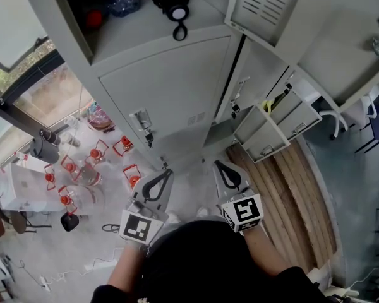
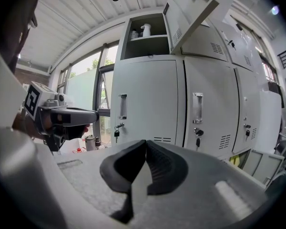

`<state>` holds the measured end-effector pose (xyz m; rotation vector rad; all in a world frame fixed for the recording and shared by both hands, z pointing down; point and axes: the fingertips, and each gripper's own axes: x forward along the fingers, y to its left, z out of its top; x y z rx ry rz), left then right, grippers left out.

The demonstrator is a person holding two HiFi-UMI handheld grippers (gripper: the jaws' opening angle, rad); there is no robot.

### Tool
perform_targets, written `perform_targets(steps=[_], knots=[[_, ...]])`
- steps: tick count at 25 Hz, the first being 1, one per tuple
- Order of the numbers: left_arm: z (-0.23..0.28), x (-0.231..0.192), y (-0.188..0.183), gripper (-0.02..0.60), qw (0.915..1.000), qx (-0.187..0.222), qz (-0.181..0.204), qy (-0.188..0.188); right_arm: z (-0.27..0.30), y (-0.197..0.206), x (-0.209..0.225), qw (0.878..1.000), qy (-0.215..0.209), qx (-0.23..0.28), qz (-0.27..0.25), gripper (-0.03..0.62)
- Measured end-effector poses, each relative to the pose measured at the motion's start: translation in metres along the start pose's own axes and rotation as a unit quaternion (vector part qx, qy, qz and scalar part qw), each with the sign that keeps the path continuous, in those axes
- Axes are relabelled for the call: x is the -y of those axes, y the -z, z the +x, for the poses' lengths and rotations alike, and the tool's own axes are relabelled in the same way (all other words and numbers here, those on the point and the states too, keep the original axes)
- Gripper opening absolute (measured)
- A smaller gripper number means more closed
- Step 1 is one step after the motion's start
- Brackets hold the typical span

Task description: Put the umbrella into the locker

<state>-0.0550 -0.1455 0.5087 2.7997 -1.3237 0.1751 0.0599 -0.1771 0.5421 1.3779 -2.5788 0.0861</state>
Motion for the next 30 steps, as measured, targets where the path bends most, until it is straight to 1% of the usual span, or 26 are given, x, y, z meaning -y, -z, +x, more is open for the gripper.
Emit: perform_targets(steps=[4,8,19,23,30], knots=[[0.003,0.003,-0.001,0.014,1.0000,-0.001,0.005,0.002,0.001,-0.001,0.000,1.000,-0.005,-0.001,-0.005,-0.002],[0.002,0.005,-0.003,0.014,1.0000,0.000,0.004,0.002,0.001,-0.004,0.004,1.000,-0.002,0.004,0.015,-0.003],[-0.004,0.003,0.001,0.014,0.9999,-0.009,0.007,-0.009,0.004,-0.002,-0.005,1.000,-0.015,-0.004,-0.002,-0.003],[-0.006,0.002,0.002,0.014,0.9999,-0.009,0.006,-0.013,0.004,-0.001,-0.008,1.000,-0.019,-0.001,0.007,-0.003],[-0.010,0.002,0.001,0.014,0.9998,-0.009,0.004,-0.016,0.001,-0.001,-0.014,1.000,-0.023,-0.006,0.006,-0.003]])
